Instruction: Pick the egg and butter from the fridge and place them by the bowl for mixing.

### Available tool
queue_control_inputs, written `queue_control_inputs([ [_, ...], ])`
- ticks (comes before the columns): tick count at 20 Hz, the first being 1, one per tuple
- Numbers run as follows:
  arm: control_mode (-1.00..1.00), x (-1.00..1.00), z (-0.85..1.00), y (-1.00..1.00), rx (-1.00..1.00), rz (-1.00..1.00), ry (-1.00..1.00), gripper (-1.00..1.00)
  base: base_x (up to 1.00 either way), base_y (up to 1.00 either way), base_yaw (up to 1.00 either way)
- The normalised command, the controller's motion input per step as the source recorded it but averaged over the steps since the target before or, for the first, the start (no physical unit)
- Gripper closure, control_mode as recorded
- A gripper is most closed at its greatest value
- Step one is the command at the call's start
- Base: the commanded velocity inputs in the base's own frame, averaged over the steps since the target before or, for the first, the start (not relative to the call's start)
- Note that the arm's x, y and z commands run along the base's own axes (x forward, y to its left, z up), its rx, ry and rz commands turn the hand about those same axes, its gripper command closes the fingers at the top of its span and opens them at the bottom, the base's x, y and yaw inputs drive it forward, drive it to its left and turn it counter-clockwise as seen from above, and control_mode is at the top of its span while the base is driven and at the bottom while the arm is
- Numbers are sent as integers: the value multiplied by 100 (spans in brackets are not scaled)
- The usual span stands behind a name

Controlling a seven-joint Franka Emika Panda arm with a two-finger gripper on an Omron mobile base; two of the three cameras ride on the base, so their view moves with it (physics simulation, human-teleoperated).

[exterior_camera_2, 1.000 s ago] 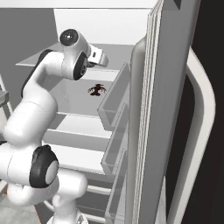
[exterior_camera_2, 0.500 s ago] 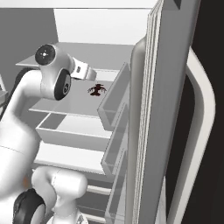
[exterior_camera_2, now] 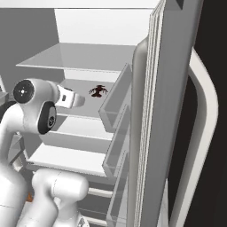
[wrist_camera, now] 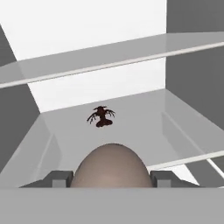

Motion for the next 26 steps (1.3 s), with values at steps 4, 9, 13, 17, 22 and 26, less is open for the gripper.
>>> queue_control_inputs([
  [4, -100, -37, -40, 7, 0, 0, 11, 100, 0, 0, 0],
  [9, -100, -24, -40, 1, 0, 0, 9, 100, 0, 0, 0],
  [13, -100, -14, -29, 2, 2, 4, 7, 100, 0, 0, 0],
  [17, -100, -5, -9, 0, 0, 3, 4, 100, 0, 0, 0],
  [22, -100, 0, -1, 1, 0, 0, 4, 100, 0, 0, 0],
  [26, -100, 0, 0, 0, 0, 0, 0, 100, 0, 0, 0],
])
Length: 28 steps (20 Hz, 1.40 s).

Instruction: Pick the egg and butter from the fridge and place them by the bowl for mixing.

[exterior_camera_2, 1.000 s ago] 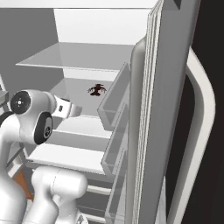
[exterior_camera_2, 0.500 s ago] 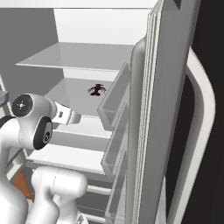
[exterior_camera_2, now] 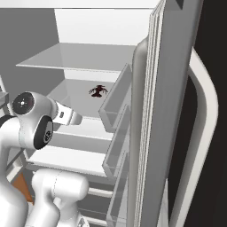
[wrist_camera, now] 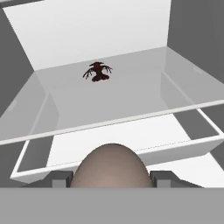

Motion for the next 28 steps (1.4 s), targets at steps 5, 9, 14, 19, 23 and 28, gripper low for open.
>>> queue_control_inputs([
  [5, -100, 0, 0, 0, 0, 0, 0, 100, 0, 0, 0],
  [9, -100, 0, 0, 0, 0, 0, 0, 100, 0, 0, 0],
  [14, 100, 0, 0, 0, 0, 0, 0, 100, -44, 1, 3],
  [19, 100, 0, 0, 0, 0, 0, 0, 100, -74, 5, 4],
  [23, 100, 0, 0, 0, 0, 0, 0, 100, -80, 7, 5],
  [28, 100, 0, 0, 0, 0, 0, 0, 100, -83, 6, 10],
])
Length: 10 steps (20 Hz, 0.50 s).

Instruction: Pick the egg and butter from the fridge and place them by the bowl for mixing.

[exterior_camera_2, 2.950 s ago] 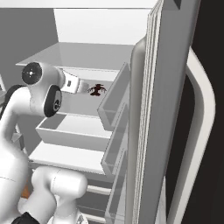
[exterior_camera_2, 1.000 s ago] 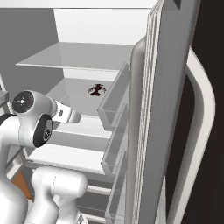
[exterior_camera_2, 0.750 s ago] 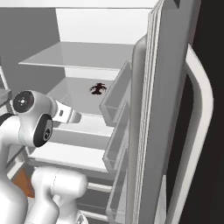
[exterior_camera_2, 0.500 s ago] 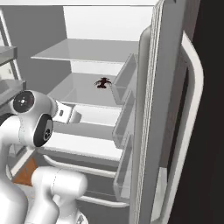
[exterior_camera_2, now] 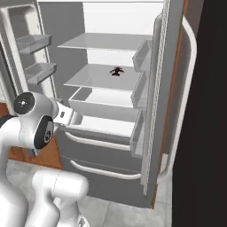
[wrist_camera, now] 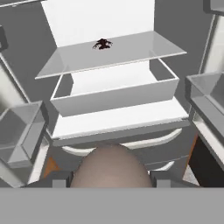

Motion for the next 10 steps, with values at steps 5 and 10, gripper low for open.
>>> queue_control_inputs([
  [5, 100, 0, 0, 0, 0, 0, 0, 100, -82, 6, 17],
  [10, 100, 0, 0, 0, 0, 0, 0, 100, -63, 7, 44],
])
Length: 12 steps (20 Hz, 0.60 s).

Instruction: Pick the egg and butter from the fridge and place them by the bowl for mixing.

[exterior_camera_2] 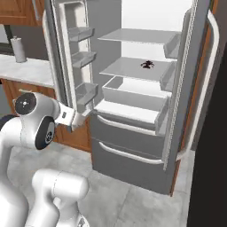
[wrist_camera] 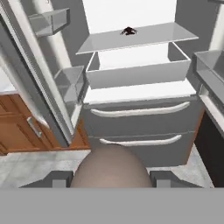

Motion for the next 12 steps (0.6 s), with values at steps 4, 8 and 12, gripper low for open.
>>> queue_control_inputs([
  [4, 100, 0, 0, 0, 0, 0, 0, 100, -29, 0, 95],
  [8, 100, 0, 0, 0, 0, 0, 0, 100, -16, 2, 100],
  [12, 100, 0, 0, 0, 0, 0, 0, 100, -9, 7, 98],
])
